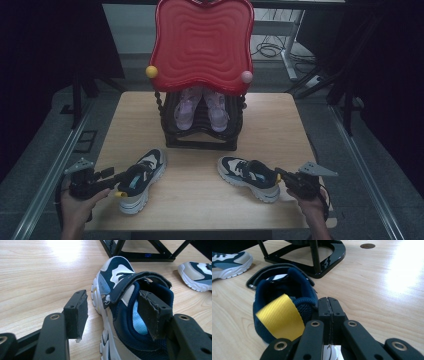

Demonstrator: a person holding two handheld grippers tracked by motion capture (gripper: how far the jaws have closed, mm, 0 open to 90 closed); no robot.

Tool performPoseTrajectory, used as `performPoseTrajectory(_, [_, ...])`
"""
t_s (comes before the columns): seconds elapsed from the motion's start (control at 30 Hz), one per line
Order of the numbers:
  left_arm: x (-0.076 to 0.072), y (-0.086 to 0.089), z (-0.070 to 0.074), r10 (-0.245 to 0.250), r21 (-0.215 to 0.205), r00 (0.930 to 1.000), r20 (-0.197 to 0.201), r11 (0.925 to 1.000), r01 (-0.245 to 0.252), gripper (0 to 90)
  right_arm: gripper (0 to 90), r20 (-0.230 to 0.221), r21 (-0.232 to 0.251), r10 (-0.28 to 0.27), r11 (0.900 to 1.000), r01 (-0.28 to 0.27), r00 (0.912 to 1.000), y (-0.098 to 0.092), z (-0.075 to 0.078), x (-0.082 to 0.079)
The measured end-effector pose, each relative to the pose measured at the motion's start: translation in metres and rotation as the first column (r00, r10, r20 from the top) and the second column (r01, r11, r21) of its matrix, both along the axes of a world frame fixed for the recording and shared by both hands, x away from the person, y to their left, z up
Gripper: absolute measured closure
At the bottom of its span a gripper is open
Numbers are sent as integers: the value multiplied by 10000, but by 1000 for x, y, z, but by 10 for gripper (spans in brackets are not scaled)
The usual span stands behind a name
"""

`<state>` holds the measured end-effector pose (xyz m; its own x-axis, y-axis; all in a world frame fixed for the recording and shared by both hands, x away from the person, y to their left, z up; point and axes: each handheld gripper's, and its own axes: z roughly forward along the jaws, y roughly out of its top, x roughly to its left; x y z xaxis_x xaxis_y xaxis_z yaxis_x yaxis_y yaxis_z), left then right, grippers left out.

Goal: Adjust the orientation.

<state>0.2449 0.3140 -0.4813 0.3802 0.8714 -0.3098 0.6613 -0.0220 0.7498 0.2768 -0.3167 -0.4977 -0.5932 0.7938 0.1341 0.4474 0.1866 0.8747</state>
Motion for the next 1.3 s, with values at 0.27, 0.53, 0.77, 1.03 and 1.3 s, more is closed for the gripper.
performPoseTrajectory(0.27, [-1, 2, 1, 108, -8, 9999, 48, 9999, -108, 413, 895, 83, -7, -20, 10000, 21, 10000, 1, 3, -13])
performPoseTrajectory(0.53, [-1, 2, 1, 52, -6, 10000, 56, 10000, -52, 412, 895, 102, -234, 80, 9997, -78, 9999, 5, 5, -29])
performPoseTrajectory(0.77, [-3, 3, 3, 81, -30, 9999, 95, 10000, -81, 412, 895, 169, -398, 328, 9987, -321, 9993, 13, 6, -37])
performPoseTrajectory(1.03, [-4, 3, 5, 79, -23, 9998, 160, 10000, -78, 412, 895, 147, -313, 358, 9989, -353, 9993, 15, 7, -37])
performPoseTrajectory(1.3, [-5, 1, 8, 18, -5, 9998, 220, 10000, -18, 412, 879, 164, -147, 169, 9998, -166, 9997, 12, 8, -36])
